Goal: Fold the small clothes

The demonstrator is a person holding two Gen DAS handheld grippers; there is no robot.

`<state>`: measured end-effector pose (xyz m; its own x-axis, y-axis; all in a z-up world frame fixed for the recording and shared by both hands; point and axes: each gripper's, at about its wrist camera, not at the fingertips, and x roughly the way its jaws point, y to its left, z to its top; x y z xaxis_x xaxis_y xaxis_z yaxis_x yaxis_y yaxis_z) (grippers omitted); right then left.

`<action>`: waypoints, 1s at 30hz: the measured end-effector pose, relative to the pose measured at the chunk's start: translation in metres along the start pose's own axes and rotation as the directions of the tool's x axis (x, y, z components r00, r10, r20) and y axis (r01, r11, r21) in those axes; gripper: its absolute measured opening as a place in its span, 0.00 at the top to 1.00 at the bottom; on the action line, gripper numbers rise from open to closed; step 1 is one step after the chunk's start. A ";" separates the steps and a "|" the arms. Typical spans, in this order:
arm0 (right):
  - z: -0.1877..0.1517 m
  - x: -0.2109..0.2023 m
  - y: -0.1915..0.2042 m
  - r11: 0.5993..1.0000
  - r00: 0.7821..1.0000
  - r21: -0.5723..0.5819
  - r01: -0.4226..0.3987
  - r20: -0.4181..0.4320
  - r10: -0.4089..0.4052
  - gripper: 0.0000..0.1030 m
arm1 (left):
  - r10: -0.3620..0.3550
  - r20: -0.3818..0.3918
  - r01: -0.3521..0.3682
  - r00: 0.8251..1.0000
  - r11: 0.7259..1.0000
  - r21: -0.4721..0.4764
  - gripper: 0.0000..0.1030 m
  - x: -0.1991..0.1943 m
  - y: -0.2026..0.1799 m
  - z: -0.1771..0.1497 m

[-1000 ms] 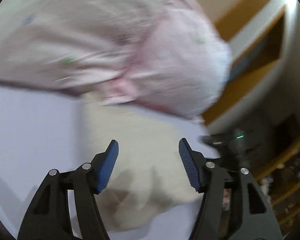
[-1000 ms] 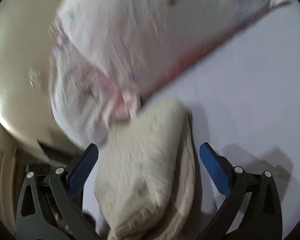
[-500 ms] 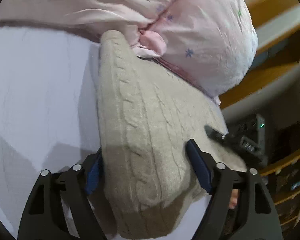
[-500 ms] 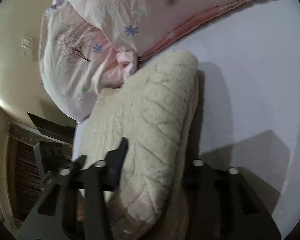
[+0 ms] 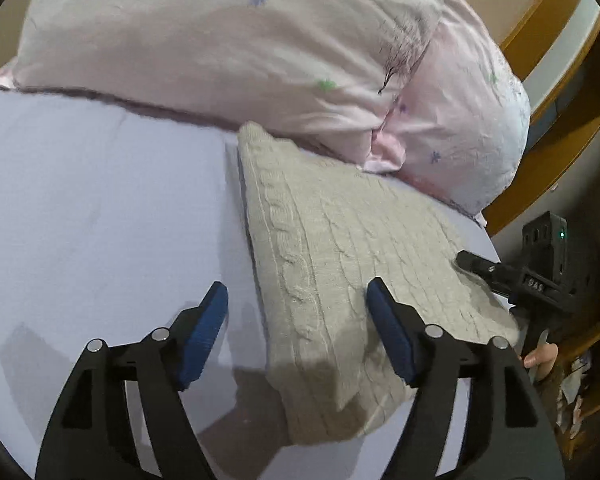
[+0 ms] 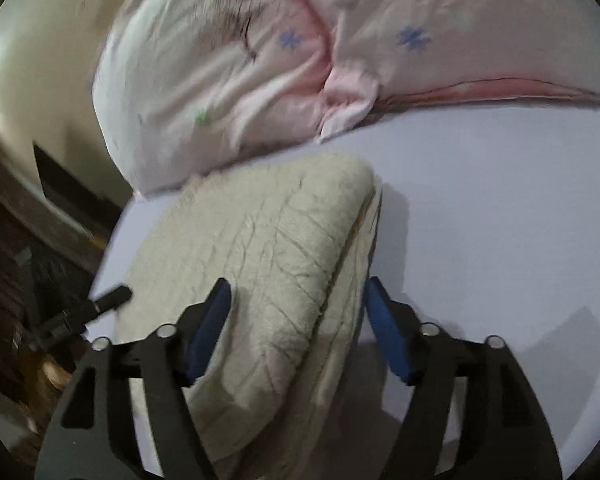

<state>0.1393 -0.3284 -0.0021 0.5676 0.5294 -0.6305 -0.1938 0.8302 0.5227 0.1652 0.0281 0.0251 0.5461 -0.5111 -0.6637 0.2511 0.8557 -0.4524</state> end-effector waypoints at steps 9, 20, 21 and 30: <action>0.012 -0.001 0.021 0.927 0.932 -0.135 0.351 0.148 -0.331 0.87 | 0.033 -0.031 -0.031 0.999 0.997 0.076 0.26 0.019 -0.017 -0.005; -0.084 -0.083 0.079 0.969 0.949 -0.108 0.224 0.251 -0.191 0.02 | 0.330 0.001 -0.328 0.944 0.937 0.121 0.01 -0.046 -0.039 -0.082; -0.095 -0.073 0.084 0.935 0.923 -0.100 0.340 0.226 -0.311 0.02 | 0.360 -0.033 -0.354 0.932 0.928 0.120 0.01 -0.041 -0.041 -0.090; -0.114 0.001 0.101 0.815 0.832 -0.167 0.555 0.088 -0.548 0.02 | 0.411 -0.081 -0.397 0.908 0.907 0.142 0.01 -0.017 -0.050 -0.099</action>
<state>0.0290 -0.2241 -0.0161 0.6489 -0.0300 -0.7603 0.0233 0.9995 -0.0195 0.0646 -0.0143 -0.0001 0.5343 -0.1194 -0.8368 0.1242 0.9903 -0.0621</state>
